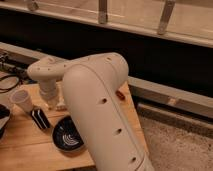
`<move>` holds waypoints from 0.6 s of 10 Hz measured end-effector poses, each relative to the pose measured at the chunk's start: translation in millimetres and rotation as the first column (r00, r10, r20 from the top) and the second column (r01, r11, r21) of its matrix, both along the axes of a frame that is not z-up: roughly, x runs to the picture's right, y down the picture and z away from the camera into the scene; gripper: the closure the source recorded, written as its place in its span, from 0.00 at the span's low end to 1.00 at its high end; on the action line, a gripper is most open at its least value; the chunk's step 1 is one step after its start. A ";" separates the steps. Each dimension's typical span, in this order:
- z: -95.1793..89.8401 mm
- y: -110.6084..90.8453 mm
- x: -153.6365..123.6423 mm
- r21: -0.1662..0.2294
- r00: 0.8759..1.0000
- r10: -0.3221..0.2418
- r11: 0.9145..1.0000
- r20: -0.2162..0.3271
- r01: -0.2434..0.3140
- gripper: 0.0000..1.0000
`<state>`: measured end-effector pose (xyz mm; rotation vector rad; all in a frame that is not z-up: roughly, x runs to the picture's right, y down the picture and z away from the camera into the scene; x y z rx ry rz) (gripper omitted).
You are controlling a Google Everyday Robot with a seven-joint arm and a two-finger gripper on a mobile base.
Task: Knock the eraser over
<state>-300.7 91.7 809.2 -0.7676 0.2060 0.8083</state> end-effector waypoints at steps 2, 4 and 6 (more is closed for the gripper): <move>-1.6 1.6 -8.9 0.004 1.000 -0.009 1.000 -0.002 0.009 1.00; -2.9 4.3 -14.0 0.004 1.000 -0.021 1.000 -0.010 0.021 1.00; -3.9 6.3 -19.3 0.008 1.000 -0.027 1.000 -0.015 0.027 1.00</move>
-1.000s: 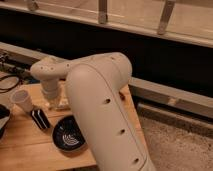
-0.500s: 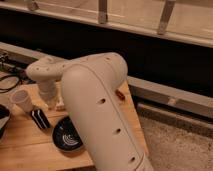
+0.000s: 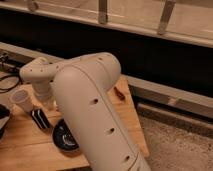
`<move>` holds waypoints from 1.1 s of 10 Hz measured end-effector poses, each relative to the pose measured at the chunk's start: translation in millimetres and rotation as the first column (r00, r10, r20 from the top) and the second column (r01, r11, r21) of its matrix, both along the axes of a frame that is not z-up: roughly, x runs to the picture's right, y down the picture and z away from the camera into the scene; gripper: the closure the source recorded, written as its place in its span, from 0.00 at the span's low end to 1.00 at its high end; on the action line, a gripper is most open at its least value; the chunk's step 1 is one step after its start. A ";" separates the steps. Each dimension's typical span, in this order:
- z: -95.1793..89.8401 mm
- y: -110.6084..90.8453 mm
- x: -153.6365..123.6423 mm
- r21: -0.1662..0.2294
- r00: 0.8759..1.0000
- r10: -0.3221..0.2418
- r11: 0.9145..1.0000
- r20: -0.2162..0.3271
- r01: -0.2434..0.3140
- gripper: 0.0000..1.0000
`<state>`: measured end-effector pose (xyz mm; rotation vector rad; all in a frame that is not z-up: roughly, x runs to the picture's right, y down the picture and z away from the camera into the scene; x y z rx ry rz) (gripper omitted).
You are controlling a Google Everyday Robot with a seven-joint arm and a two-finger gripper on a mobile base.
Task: Knock the eraser over
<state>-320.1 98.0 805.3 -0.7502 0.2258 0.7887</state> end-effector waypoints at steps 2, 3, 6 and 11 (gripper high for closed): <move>-3.4 8.2 -0.4 -0.007 1.000 0.001 1.000 -0.018 -0.001 0.96; -5.3 12.5 -2.6 -0.008 1.000 0.002 1.000 -0.020 -0.002 0.86; -6.4 13.2 -11.1 -0.003 1.000 -0.010 1.000 -0.017 0.010 0.71; -15.0 17.7 -31.8 -0.012 1.000 -0.024 1.000 0.016 0.025 0.95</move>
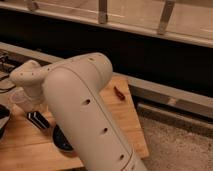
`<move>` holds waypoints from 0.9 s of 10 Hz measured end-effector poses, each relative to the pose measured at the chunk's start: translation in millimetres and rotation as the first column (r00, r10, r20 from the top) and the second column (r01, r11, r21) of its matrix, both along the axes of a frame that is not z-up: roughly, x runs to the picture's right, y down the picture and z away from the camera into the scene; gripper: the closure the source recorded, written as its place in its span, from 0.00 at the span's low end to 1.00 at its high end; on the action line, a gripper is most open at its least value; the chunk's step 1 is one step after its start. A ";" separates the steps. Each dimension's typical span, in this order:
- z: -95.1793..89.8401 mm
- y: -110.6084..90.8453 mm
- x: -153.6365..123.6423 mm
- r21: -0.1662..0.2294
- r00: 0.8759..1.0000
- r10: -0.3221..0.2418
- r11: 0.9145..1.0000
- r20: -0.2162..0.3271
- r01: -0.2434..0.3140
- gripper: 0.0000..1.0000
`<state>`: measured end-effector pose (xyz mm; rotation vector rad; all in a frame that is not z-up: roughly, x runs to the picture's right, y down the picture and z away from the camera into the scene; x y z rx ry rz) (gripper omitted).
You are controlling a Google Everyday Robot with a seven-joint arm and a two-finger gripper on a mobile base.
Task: Knock the eraser over
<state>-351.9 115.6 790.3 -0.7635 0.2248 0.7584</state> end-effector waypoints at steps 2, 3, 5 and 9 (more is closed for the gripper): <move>-8.8 9.0 -5.5 -0.015 1.000 -0.006 1.000 0.007 0.006 0.89; -13.8 14.3 -10.8 -0.022 1.000 -0.004 1.000 0.019 0.005 0.80; -16.6 11.7 -19.8 -0.019 1.000 -0.004 1.000 0.024 0.005 0.75; -29.4 6.2 -28.7 -0.015 0.999 -0.030 0.999 0.012 0.031 0.96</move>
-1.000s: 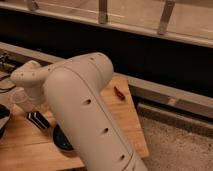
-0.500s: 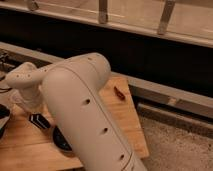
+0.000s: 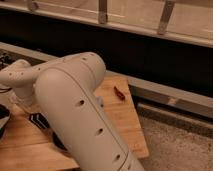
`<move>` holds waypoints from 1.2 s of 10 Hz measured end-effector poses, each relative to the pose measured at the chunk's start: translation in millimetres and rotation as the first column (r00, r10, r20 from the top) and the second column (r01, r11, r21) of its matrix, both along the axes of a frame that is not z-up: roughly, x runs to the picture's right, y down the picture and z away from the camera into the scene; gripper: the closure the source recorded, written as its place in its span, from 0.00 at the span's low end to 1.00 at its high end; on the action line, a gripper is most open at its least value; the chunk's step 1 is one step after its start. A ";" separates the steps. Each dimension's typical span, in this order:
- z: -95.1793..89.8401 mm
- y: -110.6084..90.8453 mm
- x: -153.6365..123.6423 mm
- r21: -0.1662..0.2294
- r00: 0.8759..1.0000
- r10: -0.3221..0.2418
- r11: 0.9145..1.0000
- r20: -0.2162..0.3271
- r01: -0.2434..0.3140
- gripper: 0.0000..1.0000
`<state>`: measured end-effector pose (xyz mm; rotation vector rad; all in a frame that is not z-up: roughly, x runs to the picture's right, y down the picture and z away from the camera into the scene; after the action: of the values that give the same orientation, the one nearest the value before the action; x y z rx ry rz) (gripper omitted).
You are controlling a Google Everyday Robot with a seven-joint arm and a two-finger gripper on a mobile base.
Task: Knock the eraser over
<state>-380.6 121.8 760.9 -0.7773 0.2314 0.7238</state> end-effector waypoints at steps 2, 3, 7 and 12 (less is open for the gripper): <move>-0.2 -4.4 -8.1 -0.008 1.000 -0.009 1.000 0.017 0.009 0.94; -0.9 -2.7 -9.1 -0.023 1.000 -0.015 1.000 0.011 0.015 0.86; -12.8 10.9 -22.4 -0.065 0.999 -0.044 0.997 0.031 0.046 0.61; -25.1 23.2 -34.4 -0.100 0.997 -0.042 0.994 0.060 0.048 0.86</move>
<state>-414.9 145.0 735.8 -0.8861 0.2338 0.6497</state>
